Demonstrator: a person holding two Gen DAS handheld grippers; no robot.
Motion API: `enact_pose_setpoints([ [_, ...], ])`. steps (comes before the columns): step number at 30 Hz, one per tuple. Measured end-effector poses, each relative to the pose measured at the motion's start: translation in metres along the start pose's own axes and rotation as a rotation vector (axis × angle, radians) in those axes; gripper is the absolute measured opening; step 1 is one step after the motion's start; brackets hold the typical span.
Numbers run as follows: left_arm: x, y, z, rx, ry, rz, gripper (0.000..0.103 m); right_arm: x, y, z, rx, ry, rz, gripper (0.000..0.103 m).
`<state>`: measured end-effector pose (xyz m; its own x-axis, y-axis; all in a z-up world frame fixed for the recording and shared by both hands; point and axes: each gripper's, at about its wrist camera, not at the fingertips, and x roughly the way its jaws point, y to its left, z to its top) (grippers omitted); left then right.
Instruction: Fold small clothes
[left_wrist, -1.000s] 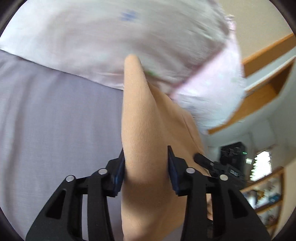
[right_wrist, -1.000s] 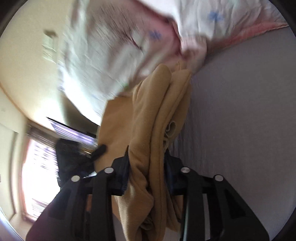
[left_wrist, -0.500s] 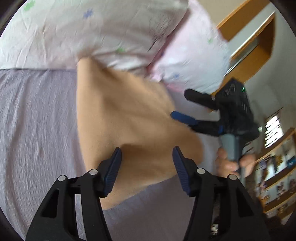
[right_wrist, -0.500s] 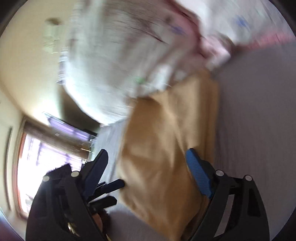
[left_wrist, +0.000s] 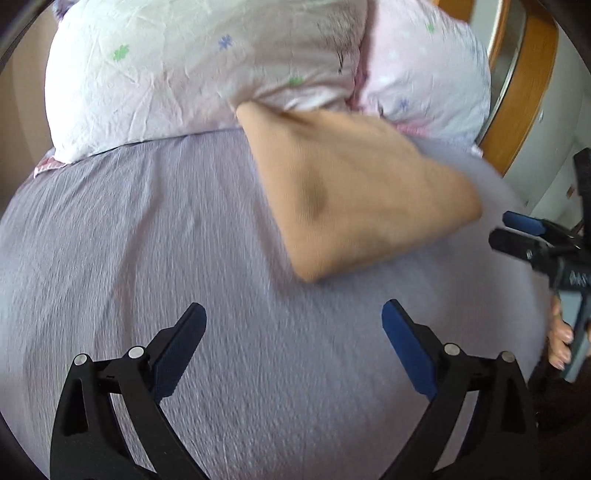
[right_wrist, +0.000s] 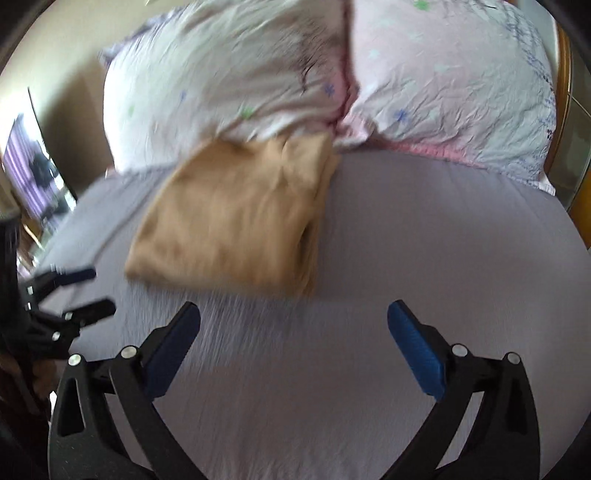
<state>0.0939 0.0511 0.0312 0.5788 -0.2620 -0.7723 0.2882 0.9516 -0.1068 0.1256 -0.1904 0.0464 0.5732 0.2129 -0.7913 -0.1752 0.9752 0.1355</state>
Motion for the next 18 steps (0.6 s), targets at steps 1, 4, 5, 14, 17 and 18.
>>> enact_pose_setpoints([
  [1, 0.003, -0.001, -0.003, 0.014, 0.005, 0.012, 0.097, 0.005, 0.005, -0.007, -0.007, 0.016, 0.003, 0.101],
  [4, 0.009, -0.005, -0.006, 0.032, 0.021, 0.001, 0.097, 0.017, 0.017, -0.016, -0.012, 0.036, -0.013, 0.101],
  [5, 0.012, -0.007, -0.006, 0.036, 0.025, 0.001, 0.097, 0.02, 0.019, -0.019, -0.016, 0.04, -0.027, 0.101],
  [14, 0.017, -0.02, -0.02, 0.12, 0.046, 0.064, 0.102, 0.032, 0.031, -0.03, -0.025, 0.087, -0.049, 0.101],
  [17, 0.017, -0.02, -0.02, 0.121, 0.045, 0.066, 0.102, 0.034, 0.033, -0.032, -0.03, 0.097, -0.058, 0.101],
  [18, 0.017, -0.02, -0.02, 0.12, 0.044, 0.066, 0.102, 0.035, 0.034, -0.032, -0.033, 0.098, -0.064, 0.101],
])
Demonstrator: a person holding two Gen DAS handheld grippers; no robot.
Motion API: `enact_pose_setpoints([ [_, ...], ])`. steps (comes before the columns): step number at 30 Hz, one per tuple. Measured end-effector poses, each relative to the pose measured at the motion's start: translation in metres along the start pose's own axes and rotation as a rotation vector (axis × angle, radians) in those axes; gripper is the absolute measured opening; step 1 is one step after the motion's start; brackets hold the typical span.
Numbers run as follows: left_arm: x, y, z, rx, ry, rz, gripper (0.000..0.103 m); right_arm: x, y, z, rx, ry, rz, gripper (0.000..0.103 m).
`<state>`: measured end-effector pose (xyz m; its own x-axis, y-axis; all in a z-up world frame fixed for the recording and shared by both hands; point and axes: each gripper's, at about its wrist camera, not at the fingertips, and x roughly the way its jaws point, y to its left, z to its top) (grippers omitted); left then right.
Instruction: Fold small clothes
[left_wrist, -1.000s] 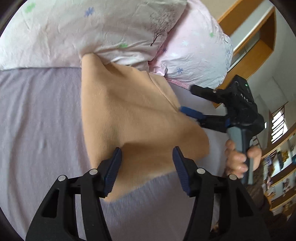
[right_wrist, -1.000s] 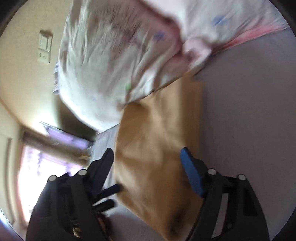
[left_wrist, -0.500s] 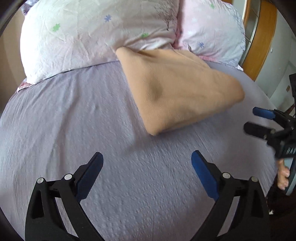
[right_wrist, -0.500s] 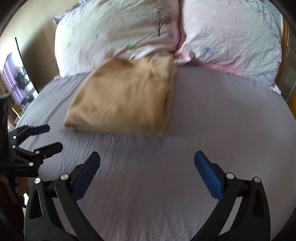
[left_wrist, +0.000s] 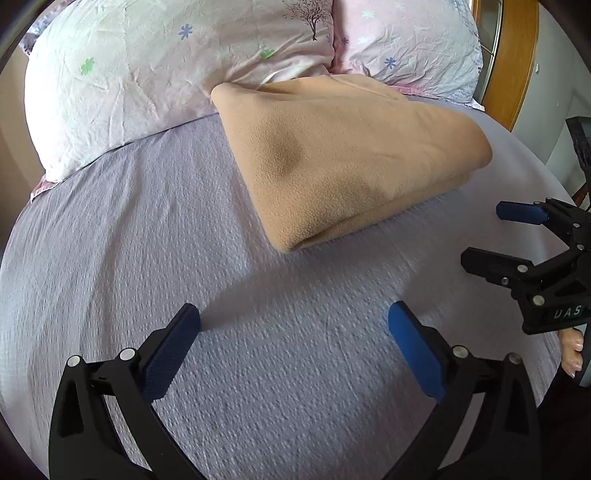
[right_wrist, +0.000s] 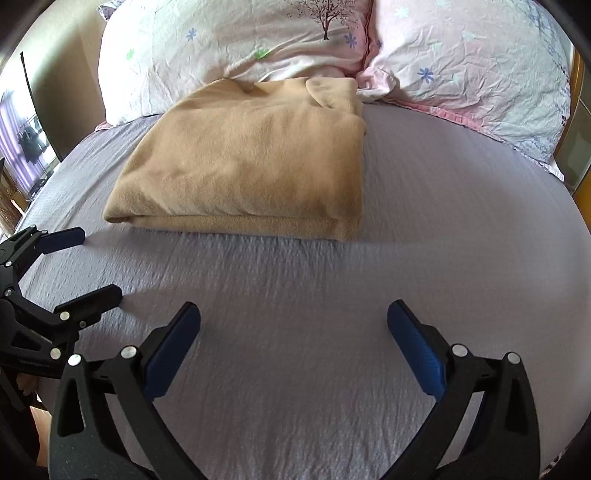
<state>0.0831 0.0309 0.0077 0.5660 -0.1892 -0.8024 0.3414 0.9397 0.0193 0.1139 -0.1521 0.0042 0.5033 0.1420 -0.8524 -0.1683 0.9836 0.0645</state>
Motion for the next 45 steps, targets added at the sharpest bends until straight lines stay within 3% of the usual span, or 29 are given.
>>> enact_pose_setpoints([
  [45, 0.0005, 0.001, 0.0003, 0.002, -0.001, 0.0, 0.102, 0.0002, 0.0027, -0.0003, -0.015, 0.008, -0.031, 0.101],
])
